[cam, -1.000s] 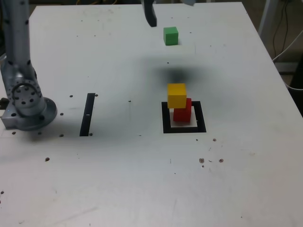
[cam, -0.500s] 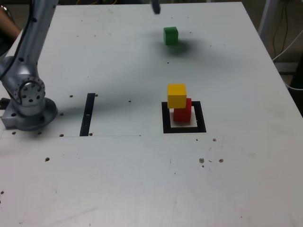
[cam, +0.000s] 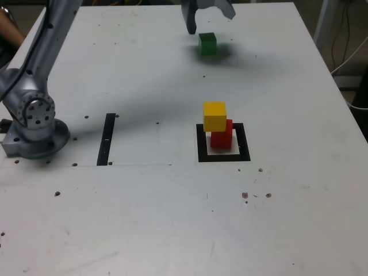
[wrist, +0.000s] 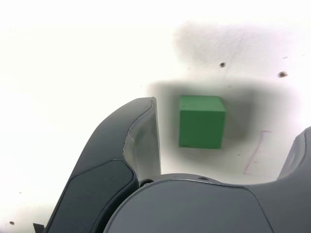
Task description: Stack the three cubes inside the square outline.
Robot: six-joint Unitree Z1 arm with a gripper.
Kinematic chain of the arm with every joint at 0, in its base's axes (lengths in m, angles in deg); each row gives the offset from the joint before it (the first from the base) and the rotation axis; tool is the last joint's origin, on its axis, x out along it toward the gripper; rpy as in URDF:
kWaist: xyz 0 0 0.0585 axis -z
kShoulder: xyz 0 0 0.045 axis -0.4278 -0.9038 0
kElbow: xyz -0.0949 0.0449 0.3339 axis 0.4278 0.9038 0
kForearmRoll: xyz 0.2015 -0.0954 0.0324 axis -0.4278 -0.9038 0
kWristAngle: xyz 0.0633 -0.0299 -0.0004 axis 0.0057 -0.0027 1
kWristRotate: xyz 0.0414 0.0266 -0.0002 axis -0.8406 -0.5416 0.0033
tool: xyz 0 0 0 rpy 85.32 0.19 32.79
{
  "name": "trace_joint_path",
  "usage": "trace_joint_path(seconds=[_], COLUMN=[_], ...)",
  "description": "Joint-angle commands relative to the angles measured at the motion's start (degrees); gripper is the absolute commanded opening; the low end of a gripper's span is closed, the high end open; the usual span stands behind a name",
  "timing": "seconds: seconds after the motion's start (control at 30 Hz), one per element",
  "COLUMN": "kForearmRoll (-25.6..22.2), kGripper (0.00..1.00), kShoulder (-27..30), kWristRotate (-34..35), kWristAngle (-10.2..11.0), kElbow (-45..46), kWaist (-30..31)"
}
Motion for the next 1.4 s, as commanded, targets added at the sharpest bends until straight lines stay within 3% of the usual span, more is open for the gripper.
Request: trace_joint_path(seconds=[0.0, 0.37, 0.67, 0.93, 1.37], kForearmRoll=[0.5, 2.2, 3.3, 3.4, 3.9], kGripper=[0.95, 0.91, 0.77, 0.65, 0.58], kShoulder=[-0.4, -1.4, -2.2, -2.5, -3.5], kWristRotate=[0.2, 0.5, 1.2, 1.2, 0.6], kWristAngle=[0.2, 0.1, 0.3, -0.6, -2.4], kElbow=[0.7, 3.8, 4.0, 4.0, 4.3], kWaist=[0.1, 0.7, 0.6, 0.5, 0.6])
